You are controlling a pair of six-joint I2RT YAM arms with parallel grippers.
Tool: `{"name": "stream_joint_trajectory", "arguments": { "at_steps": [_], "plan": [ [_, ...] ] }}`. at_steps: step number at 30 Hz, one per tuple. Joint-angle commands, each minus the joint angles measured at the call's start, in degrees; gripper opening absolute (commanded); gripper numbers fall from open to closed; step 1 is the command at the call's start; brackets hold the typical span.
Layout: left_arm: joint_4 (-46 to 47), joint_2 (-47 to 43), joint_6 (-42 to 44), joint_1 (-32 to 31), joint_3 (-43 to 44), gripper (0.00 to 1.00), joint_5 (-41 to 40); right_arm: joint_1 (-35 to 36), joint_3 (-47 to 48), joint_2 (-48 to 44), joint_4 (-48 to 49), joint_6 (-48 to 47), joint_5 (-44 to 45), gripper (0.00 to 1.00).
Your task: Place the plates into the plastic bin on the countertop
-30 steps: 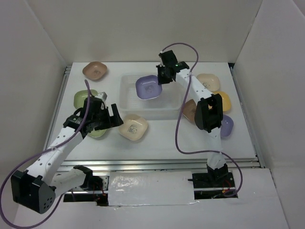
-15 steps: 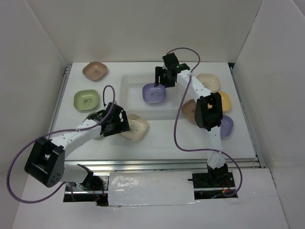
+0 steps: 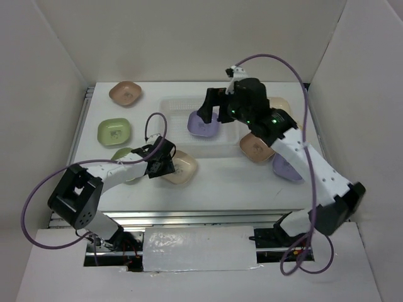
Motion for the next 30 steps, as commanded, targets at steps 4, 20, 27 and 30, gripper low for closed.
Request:
{"name": "stream_joint_trajectory", "arguments": {
  "at_steps": [4, 20, 27, 30],
  "plan": [
    [-1.0, 2.2, -3.2, -2.8, 2.1, 0.39, -4.5, 0.2, -8.2, -10.9, 4.2, 2.2, 1.9, 1.0],
    [-20.6, -25.3, -5.3, -17.0, 14.5, 0.0, -10.5, -6.9, -9.0, -23.2, -3.0, 4.4, 9.8, 1.0],
    [-21.4, -14.3, -13.1, -4.7, 31.5, 0.0, -19.1, -12.7, -12.3, -27.3, -2.4, 10.1, 8.2, 1.0],
    [-15.8, -8.9, -18.0, -0.1, 33.6, 0.0, -14.9, -14.5, -14.0, -28.9, -2.5, 11.1, 6.8, 1.0]
  ]
}}
